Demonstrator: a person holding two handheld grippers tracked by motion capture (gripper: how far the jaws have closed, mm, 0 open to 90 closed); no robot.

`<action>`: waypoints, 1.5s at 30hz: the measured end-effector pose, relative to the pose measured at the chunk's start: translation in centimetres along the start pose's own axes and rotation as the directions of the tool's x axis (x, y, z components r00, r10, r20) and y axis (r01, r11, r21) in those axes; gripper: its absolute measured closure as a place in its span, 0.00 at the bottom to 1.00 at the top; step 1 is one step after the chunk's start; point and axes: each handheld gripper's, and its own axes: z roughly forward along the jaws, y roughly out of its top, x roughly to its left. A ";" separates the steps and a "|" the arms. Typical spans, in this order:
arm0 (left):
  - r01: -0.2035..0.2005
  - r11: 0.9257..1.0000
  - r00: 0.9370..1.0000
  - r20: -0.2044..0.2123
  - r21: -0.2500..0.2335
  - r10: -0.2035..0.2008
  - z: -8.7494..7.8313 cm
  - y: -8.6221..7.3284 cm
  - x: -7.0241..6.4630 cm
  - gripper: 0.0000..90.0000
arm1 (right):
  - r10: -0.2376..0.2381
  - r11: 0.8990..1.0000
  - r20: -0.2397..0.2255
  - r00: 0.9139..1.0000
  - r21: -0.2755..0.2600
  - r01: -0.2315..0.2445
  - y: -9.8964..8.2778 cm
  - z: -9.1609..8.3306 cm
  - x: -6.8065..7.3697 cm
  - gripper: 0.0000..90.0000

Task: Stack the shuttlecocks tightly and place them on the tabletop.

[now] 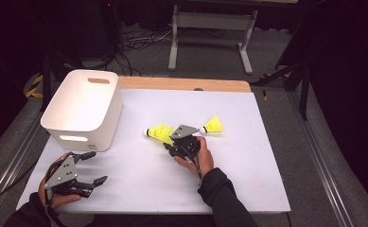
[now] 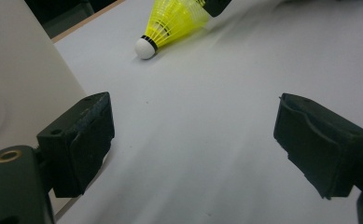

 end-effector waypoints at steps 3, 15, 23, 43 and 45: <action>0.000 1.000 1.000 -0.003 0.002 0.000 0.0 0.0 0.0 0.15 | -0.011 0.999 0.012 1.000 -0.038 0.011 0.0 -1.1 0.4 0.66; -0.004 1.000 1.000 -0.001 0.010 0.004 0.2 -0.1 -0.1 0.15 | -0.091 0.986 0.026 0.996 -0.136 0.094 0.4 -4.2 1.6 0.56; -0.008 1.000 1.000 -0.006 0.014 0.008 0.2 0.0 -0.1 0.15 | -0.147 0.970 0.061 0.987 -0.187 0.156 0.3 -6.9 2.2 0.49; -0.011 1.000 1.000 -0.010 0.019 0.011 0.1 -0.1 -0.1 0.15 | -0.177 0.957 0.155 0.972 -0.204 0.207 -1.7 -10.3 1.9 0.35; -0.011 1.000 1.000 -0.011 0.019 0.012 0.1 -0.1 -0.1 0.15 | -0.174 0.958 0.159 0.972 -0.203 0.204 -2.0 -10.5 1.7 0.34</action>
